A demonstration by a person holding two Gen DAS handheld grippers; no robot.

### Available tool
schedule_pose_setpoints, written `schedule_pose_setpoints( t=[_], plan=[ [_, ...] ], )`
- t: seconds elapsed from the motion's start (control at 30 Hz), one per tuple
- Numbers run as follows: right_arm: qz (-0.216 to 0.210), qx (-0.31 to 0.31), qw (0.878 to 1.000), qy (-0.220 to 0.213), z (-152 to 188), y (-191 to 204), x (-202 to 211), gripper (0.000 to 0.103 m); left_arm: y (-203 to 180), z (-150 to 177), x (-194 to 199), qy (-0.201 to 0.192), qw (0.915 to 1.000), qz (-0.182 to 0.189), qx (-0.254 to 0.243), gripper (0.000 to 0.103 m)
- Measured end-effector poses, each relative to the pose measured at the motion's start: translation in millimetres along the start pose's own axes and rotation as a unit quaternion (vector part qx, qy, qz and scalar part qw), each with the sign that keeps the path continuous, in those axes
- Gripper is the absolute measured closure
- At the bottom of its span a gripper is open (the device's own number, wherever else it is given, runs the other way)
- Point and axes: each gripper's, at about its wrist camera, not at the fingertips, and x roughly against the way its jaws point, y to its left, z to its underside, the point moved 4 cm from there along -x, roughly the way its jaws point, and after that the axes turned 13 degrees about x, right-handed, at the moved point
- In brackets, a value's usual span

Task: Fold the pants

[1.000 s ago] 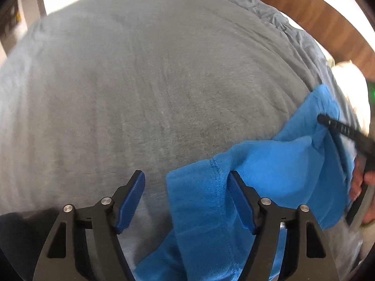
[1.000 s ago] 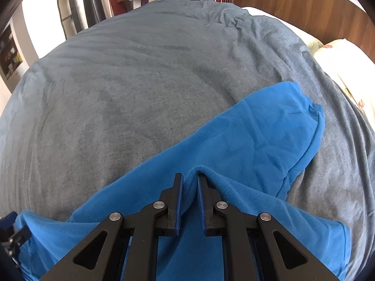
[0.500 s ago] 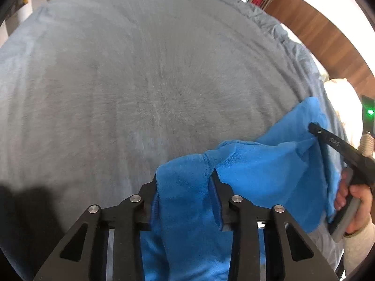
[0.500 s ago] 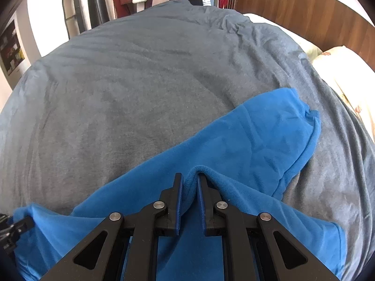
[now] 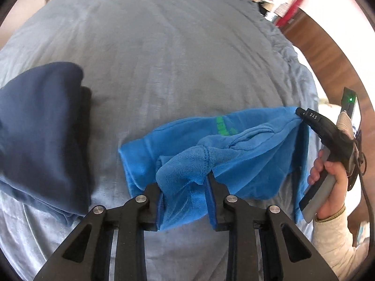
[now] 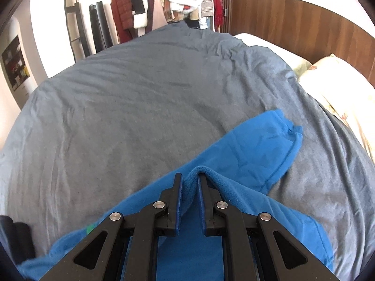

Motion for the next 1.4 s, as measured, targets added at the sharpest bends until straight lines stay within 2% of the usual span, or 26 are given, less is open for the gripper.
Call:
schedule_pose_setpoints(
  t=[0.13, 0.27, 0.5, 0.63, 0.67, 0.77, 0.93, 1.07, 1.17, 1.33, 1.4],
  plan=[
    [-0.017, 0.012, 1.0, 0.005, -10.3, 20.7, -26.1, 0.09, 11.1, -20.9, -21.8, -0.008, 0.9994, -0.027, 0.02, 0.074],
    [-0.019, 0.042, 0.999, 0.025, -15.5, 40.2, -55.4, 0.09, 23.5, -32.7, -49.8, 0.013, 0.9986, -0.044, 0.026, 0.074],
    [-0.01, 0.066, 0.996, 0.063, -9.8, 47.0, -86.8, 0.09, 30.6, -41.0, -74.9, 0.025, 0.9979, -0.059, 0.007, 0.072],
    [0.002, 0.078, 0.994, 0.077, -7.0, 49.2, -96.9, 0.09, 33.4, -40.9, -79.6, 0.031, 0.9978, -0.059, 0.005, 0.065],
    [0.006, 0.08, 0.993, 0.082, -6.1, 50.1, -98.9, 0.09, 33.7, -41.0, -78.0, 0.027, 0.9978, -0.06, 0.002, 0.059],
    [0.012, 0.093, 0.992, 0.085, -5.3, 53.8, -98.0, 0.089, 30.6, -41.8, -66.1, 0.003, 0.9974, -0.068, -0.024, 0.05],
    [-0.009, 0.1, 0.993, 0.069, -6.7, 50.5, -67.6, 0.068, 16.7, -27.1, -33.3, -0.031, 0.9948, -0.068, -0.068, 0.036],
    [-0.02, 0.106, 0.994, 0.035, -1.0, 39.3, -17.6, 0.067, 16.0, -3.1, -10.5, -0.05, 0.9907, -0.081, -0.097, 0.034],
    [-0.041, 0.138, 0.99, 0.009, 18.2, 35.6, 23.4, 0.067, 14.3, 16.6, -5.6, -0.055, 0.9866, -0.087, -0.126, 0.034],
    [-0.09, 0.196, 0.976, 0.018, 64.6, 39.5, 59.6, 0.067, 14.6, 39.4, -8.4, -0.056, 0.98, -0.093, -0.167, 0.034],
    [-0.11, 0.227, 0.967, 0.021, 87.3, 43.7, 68.5, 0.067, 13.1, 45.6, -11.6, -0.057, 0.977, -0.089, -0.185, 0.034]
  ],
)
